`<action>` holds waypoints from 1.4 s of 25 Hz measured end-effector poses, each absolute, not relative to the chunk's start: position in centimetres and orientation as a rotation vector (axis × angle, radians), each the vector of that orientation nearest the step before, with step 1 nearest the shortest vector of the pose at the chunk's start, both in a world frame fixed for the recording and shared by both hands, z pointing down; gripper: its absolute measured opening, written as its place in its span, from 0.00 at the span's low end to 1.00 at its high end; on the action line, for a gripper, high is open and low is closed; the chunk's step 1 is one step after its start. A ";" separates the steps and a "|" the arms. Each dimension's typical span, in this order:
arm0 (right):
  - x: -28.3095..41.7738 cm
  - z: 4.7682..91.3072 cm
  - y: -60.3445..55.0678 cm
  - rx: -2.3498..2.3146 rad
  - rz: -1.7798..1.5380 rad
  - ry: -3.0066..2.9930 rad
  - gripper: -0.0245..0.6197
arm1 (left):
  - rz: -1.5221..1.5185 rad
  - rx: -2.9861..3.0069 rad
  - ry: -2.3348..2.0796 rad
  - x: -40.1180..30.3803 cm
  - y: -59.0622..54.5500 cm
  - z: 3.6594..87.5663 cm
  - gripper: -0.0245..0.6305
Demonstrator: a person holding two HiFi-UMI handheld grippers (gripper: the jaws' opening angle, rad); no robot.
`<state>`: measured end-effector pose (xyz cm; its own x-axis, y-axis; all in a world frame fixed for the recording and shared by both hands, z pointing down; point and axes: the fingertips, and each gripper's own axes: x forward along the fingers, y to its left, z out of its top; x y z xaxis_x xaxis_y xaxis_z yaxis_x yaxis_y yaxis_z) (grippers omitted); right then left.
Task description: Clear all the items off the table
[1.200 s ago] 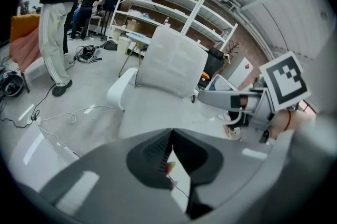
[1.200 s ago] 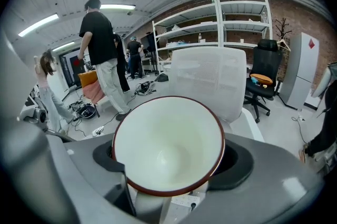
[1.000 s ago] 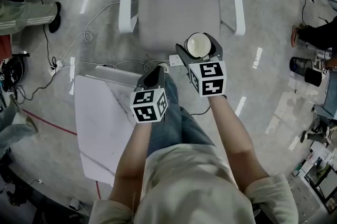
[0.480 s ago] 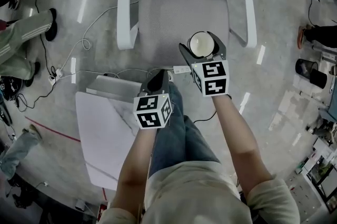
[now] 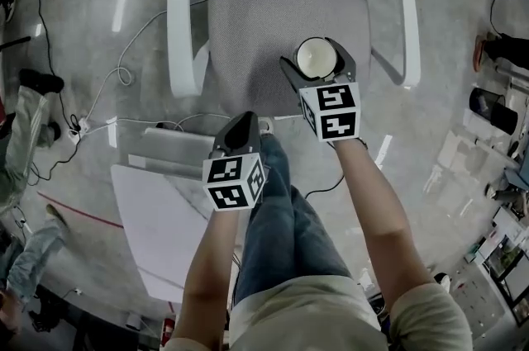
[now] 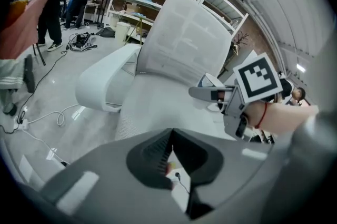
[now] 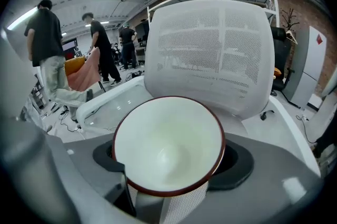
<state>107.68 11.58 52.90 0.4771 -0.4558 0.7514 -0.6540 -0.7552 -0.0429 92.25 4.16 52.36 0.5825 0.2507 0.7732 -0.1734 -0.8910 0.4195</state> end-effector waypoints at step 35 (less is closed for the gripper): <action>113.6 63.1 10.5 2.479 1.195 -0.930 0.69 | 1.288 2.308 0.053 94.1 4.3 60.0 0.05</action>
